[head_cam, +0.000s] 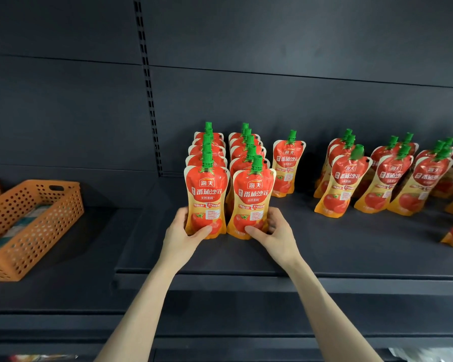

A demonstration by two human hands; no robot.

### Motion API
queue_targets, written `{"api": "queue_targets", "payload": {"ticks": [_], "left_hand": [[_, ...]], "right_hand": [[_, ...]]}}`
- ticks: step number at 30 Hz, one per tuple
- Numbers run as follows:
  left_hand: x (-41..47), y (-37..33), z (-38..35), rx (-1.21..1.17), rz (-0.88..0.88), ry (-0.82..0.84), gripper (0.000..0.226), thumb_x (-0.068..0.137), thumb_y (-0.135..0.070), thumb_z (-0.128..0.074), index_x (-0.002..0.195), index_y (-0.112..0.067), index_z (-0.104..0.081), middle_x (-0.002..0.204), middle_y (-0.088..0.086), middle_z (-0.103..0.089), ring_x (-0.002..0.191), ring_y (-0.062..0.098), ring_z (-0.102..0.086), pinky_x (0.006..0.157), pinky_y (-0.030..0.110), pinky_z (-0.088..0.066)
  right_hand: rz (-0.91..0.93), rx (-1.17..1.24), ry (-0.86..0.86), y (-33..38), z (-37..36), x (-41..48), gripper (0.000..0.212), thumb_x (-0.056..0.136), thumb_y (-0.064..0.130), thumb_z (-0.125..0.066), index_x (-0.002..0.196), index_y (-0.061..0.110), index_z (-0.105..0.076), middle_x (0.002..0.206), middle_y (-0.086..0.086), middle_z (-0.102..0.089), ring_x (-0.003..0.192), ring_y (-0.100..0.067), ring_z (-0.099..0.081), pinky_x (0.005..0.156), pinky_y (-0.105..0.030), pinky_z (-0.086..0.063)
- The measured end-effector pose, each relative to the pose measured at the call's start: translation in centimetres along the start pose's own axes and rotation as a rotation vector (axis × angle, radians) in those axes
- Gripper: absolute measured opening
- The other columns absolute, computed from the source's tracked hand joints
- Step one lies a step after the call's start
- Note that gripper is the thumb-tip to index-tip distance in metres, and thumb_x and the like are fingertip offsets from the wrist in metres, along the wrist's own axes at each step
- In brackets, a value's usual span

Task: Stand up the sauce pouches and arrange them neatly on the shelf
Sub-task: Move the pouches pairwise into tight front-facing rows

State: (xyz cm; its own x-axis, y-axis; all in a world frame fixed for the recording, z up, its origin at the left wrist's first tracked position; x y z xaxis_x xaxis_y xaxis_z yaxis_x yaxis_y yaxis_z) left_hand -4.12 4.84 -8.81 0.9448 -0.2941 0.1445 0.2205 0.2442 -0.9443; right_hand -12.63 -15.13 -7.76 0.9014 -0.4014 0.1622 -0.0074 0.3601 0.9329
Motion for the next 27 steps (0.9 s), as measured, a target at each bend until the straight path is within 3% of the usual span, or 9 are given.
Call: {"api": "queue_targets", "payload": {"ticks": [4, 8, 12, 18, 22, 27], "left_hand": [[-1.9, -0.5, 0.3, -0.044, -0.068, -0.179, 0.051, 0.078, -0.023, -0.073, 0.120, -0.021, -0.045, 0.112, -0.016, -0.054, 0.103, 0.000, -0.055, 0.085, 0.012, -0.042], [-4.7, -1.1, 0.0, 0.071, -0.213, -0.344, 0.037, 0.080, -0.019, -0.070, 0.113, -0.015, -0.054, 0.107, -0.017, -0.054, 0.107, 0.007, -0.051, 0.089, 0.020, -0.040], [-5.7, -3.4, -2.7, 0.016, -0.263, -0.235, 0.017, 0.082, -0.015, -0.067, 0.097, -0.021, -0.060, 0.094, -0.013, -0.065, 0.094, 0.006, -0.061, 0.083, 0.025, -0.050], [-4.6, -10.2, -9.0, -0.021, -0.398, -0.060, 0.010, 0.085, -0.013, -0.064, 0.093, -0.019, -0.063, 0.086, -0.013, -0.066, 0.088, 0.001, -0.062, 0.072, 0.010, -0.047], [-2.2, -14.5, -14.4, -0.004, -0.480, -0.070, 0.011, 0.086, -0.012, -0.063, 0.096, -0.017, -0.063, 0.090, -0.013, -0.065, 0.089, 0.000, -0.061, 0.073, 0.011, -0.047], [2.8, -17.8, -19.5, -0.010, -0.463, -0.216, 0.013, 0.086, -0.014, -0.064, 0.099, -0.016, -0.061, 0.098, -0.005, -0.063, 0.092, 0.004, -0.060, 0.080, 0.015, -0.048]], "right_hand": [[0.020, -0.040, -0.086, 0.1, 0.8, -1.0, 0.041, 0.084, 0.025, -0.070, 0.118, 0.022, -0.049, 0.113, 0.010, -0.058, 0.100, -0.001, -0.055, 0.075, -0.007, -0.042], [0.020, -0.103, -0.183, -0.8, 2.9, -2.2, 0.028, 0.087, 0.021, -0.066, 0.114, 0.017, -0.058, 0.109, 0.006, -0.063, 0.102, -0.008, -0.058, 0.081, -0.013, -0.044], [0.022, -0.108, -0.229, -0.8, 6.1, -2.4, 0.014, 0.088, 0.020, -0.064, 0.103, 0.017, -0.065, 0.096, 0.007, -0.067, 0.094, -0.006, -0.062, 0.076, -0.012, -0.047], [0.122, -0.127, -0.281, 1.3, 12.5, -0.1, 0.013, 0.090, 0.019, -0.062, 0.101, 0.015, -0.067, 0.094, 0.007, -0.068, 0.089, 0.000, -0.062, 0.072, -0.006, -0.046], [0.218, -0.141, -0.285, 3.0, 18.1, 3.1, 0.009, 0.090, 0.019, -0.061, 0.098, 0.018, -0.066, 0.091, 0.013, -0.067, 0.086, 0.001, -0.062, 0.071, -0.010, -0.047], [0.365, -0.161, -0.259, 5.0, 23.9, 7.2, 0.005, 0.090, 0.016, -0.061, 0.091, 0.020, -0.064, 0.087, 0.015, -0.066, 0.084, 0.002, -0.061, 0.075, -0.008, -0.045]]}}
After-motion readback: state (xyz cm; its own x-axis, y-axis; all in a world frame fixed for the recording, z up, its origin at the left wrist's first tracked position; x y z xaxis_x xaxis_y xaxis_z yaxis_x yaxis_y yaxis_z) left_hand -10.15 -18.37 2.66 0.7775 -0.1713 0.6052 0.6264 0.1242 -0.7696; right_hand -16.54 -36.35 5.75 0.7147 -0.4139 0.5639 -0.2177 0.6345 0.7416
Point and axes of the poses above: each hand's wrist, its own x-axis towards the middle knuckle, its own z-axis out of the back of the hand, y = z × x, the point moved 3 cm from there along x, towards the middle knuckle
